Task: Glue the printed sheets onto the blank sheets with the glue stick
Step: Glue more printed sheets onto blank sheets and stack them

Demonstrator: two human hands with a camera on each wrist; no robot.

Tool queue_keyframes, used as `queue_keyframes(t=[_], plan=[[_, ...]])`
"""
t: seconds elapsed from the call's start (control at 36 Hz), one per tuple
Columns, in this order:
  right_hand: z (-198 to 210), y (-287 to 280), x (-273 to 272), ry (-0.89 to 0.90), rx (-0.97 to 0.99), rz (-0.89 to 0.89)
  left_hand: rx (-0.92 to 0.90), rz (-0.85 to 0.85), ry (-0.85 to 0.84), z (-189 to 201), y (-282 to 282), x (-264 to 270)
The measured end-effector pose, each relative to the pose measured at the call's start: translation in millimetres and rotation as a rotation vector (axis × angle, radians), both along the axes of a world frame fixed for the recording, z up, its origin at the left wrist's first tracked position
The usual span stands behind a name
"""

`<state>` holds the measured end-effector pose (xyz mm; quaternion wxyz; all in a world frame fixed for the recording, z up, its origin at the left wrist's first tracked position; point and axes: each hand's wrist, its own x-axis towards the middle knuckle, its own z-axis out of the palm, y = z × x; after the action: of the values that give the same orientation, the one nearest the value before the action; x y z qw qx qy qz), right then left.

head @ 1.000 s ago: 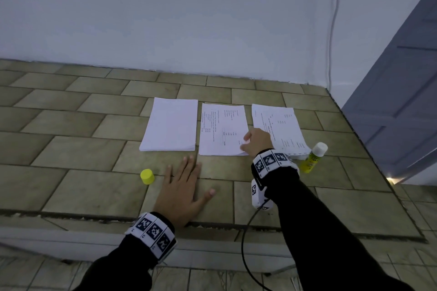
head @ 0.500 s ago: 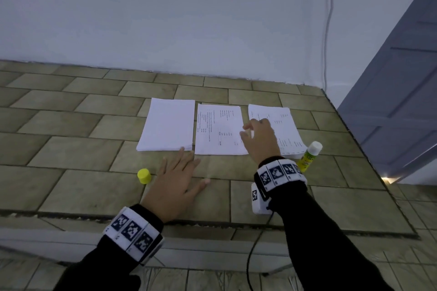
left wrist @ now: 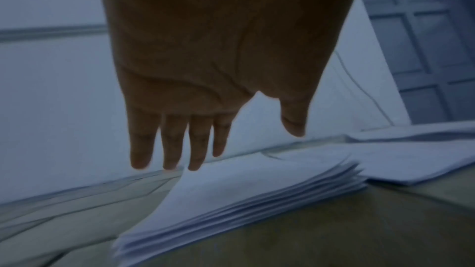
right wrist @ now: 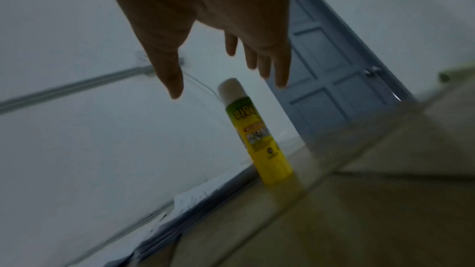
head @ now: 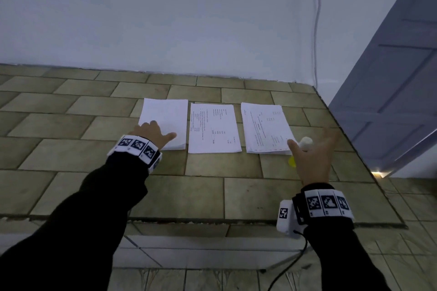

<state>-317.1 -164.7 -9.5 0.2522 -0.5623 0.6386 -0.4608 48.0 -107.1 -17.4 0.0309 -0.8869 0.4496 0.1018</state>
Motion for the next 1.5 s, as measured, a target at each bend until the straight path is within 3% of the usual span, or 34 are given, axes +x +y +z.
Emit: queue_keyframes(t=[0.17,0.5,0.78,0.92,1.0,1.11,1.36,1.5], plan=[[-9.9,3.4,-5.6,0.001,0.188,0.049,0.04,-0.039,-0.015,-17.7,-21.5,1.9],[-12.8,1.0,-7.9,0.092,0.216,0.086,0.071,-0.173,-0.086,-13.8,-24.3,5.0],[-13.3,-1.7,-9.6,0.121,0.222,0.105,-0.23,-0.107,0.034,52.7,-8.8,-6.6],[-12.3,-0.9,-8.3,0.116,0.216,0.129,-0.379,-0.274,0.187,79.4,20.2,-48.3],[-14.6,-3.1,-10.1,0.1,0.224,0.146,-0.312,-0.455,0.333,76.9,36.5,-77.2],[-16.3,-3.2,-10.5,0.071,0.232,0.172,-0.146,-0.635,0.379,58.1,55.8,-105.7],[-14.4,-0.5,-12.5,0.093,0.209,0.244,0.169,-0.808,0.149,4.2,84.6,-112.1],[-13.5,2.5,-8.8,0.073,0.206,0.328,0.195,-0.811,0.142,-8.7,91.7,-100.6]])
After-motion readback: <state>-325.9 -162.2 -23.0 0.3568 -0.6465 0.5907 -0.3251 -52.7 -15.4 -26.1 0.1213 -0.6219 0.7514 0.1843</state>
